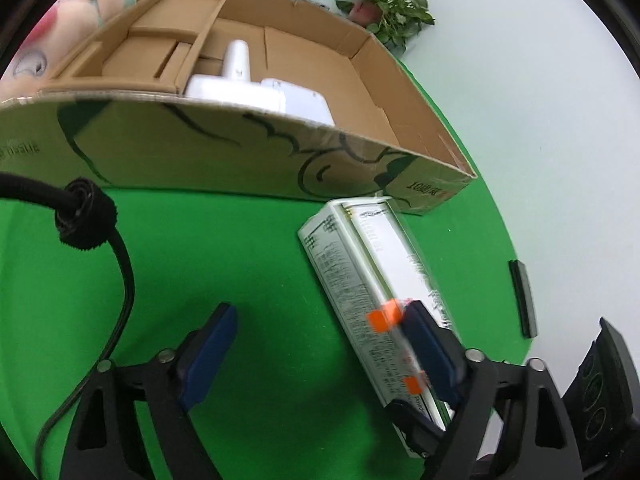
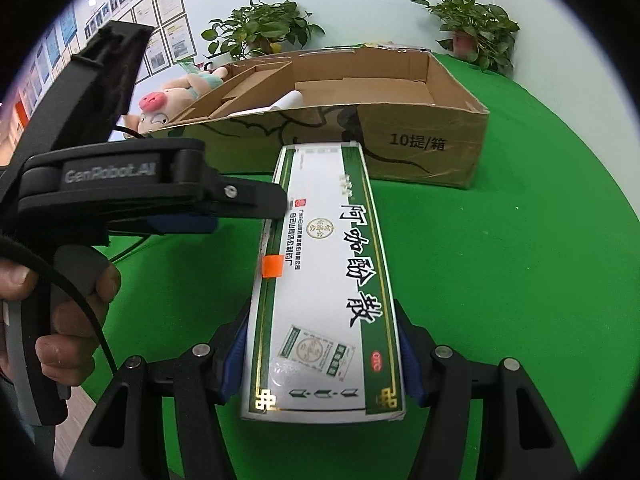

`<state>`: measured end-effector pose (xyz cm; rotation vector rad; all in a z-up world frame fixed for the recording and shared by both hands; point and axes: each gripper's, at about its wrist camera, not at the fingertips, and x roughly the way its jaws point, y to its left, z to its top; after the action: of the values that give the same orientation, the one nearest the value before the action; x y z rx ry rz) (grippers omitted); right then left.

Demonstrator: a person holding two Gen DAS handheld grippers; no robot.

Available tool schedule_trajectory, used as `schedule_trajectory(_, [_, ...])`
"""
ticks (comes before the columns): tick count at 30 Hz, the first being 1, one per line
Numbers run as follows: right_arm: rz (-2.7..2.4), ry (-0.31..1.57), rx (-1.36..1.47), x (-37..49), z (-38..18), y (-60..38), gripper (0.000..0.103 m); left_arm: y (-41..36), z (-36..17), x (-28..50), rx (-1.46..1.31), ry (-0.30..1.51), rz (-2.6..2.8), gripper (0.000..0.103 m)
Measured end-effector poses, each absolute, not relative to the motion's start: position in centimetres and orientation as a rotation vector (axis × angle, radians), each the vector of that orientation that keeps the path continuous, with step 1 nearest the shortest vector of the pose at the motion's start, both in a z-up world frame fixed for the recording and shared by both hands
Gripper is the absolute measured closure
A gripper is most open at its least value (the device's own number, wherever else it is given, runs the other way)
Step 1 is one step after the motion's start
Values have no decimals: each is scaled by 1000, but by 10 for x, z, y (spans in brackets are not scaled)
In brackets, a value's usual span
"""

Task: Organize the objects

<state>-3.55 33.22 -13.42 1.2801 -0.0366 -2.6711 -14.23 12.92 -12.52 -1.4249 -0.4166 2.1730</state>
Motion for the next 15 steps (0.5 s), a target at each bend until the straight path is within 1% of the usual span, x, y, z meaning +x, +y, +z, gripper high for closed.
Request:
schedule_trajectory(1, [-2671,-47,1280,-36,-134,333,42,129,-125,-144,-1425,-429,2162,21])
schedule_trajectory(2, [-2670,-55,1281,-36,-134,334,42,130,-127,-145,-1428,-437,2146,27])
schedule_trajectory(9, [-2660,-98,1287,-38,-134,331,43,134,-133,-146,-1419,-499,2081,34])
schedule_trajectory(15, [-2639,-110,1301,-38,-135,329,43,139,-137,-148,-1430,-553,1995,45])
